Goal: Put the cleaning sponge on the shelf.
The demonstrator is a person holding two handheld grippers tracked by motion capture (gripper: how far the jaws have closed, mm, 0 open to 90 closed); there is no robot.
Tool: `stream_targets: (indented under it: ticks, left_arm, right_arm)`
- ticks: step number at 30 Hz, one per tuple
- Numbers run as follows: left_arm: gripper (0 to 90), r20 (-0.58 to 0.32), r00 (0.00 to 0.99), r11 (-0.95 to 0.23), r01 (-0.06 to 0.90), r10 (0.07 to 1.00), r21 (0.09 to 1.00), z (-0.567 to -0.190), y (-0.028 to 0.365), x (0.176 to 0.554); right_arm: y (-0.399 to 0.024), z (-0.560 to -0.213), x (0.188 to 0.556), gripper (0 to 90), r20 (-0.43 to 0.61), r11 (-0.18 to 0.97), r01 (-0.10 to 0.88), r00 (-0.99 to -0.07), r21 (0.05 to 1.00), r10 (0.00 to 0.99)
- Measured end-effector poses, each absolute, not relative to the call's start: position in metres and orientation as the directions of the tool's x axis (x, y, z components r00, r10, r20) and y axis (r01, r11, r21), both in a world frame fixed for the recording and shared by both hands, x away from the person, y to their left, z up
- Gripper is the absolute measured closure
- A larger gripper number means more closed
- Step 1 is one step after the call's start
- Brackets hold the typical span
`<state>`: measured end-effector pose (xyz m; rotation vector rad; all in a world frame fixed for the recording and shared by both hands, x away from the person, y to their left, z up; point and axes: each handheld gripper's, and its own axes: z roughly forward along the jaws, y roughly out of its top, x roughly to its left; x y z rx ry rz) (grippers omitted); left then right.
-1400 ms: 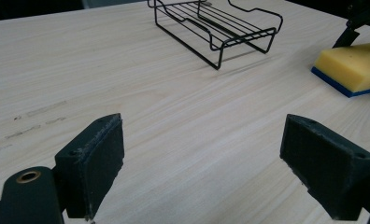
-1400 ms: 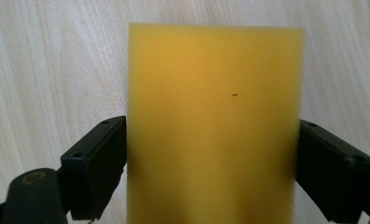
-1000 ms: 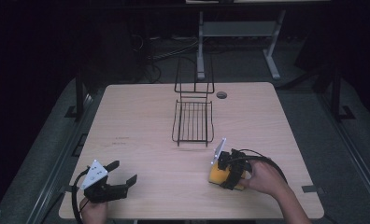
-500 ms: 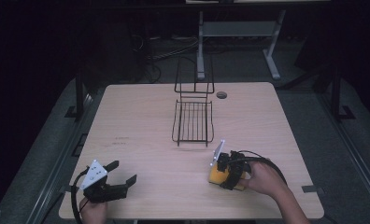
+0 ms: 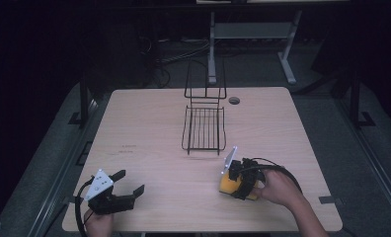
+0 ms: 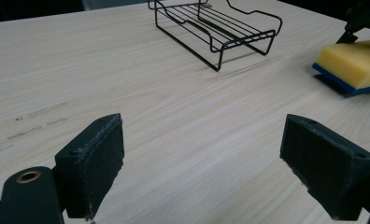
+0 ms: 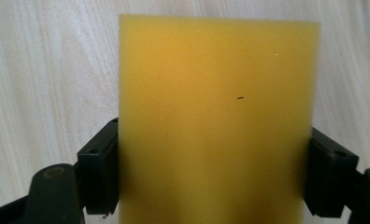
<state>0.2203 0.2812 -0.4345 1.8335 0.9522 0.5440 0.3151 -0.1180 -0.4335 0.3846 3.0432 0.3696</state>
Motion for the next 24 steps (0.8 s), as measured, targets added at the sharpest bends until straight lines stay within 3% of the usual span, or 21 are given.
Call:
stream_targets:
  ticks: [24]
  left_arm:
    - [13.0, -0.058, 0.594, -0.216, 0.379, 0.802, 0.900, -0.436, 0.281, 0.222]
  right_arm:
    - [-0.101, -0.416, 0.333, 21.8, -0.014, 0.948, 0.214, -0.975, 0.235, 0.223]
